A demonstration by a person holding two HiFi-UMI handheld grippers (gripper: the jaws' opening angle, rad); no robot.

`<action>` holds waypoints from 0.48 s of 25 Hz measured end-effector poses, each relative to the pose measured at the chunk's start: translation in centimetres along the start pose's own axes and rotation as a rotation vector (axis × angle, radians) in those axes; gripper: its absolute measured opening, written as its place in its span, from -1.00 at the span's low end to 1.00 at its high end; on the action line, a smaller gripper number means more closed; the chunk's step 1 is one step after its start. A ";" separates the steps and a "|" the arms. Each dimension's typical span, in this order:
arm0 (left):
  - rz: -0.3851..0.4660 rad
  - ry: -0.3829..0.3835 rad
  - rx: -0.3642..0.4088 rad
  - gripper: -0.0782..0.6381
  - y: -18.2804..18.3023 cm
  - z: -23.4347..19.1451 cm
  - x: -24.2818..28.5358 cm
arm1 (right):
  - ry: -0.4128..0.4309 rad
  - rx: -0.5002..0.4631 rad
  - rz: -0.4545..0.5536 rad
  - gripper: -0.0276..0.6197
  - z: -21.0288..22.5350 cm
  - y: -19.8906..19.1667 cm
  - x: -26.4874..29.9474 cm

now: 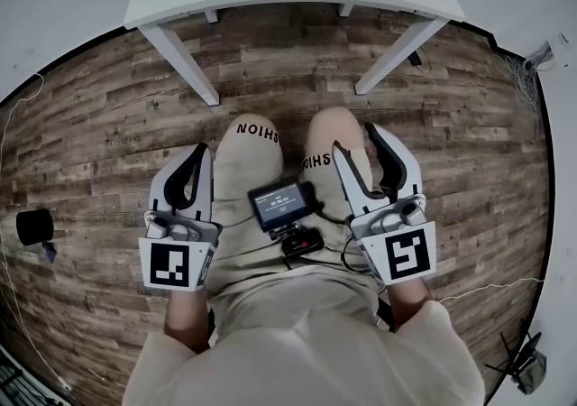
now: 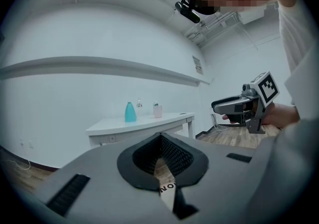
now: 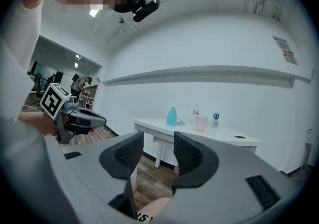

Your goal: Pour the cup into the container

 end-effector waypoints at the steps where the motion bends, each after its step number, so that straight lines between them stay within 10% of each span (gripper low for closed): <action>1: 0.003 -0.010 0.002 -0.75 0.2 0.1 0.4 | -0.003 0.000 0.001 -0.35 0.2 0.0 0.2; 12: 0.082 -0.039 0.048 -0.75 4.5 -1.4 3.9 | -0.049 -0.037 0.034 -0.35 2.1 2.1 1.6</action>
Point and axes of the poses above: the fingertips, and each gripper's own axes: x forward along the fingers, z to its right, y out of its top, the point moved 8 cm from there along -x, backward along the fingers, and after that the axes turned 11 degrees about -z, right-handed, at the moved point
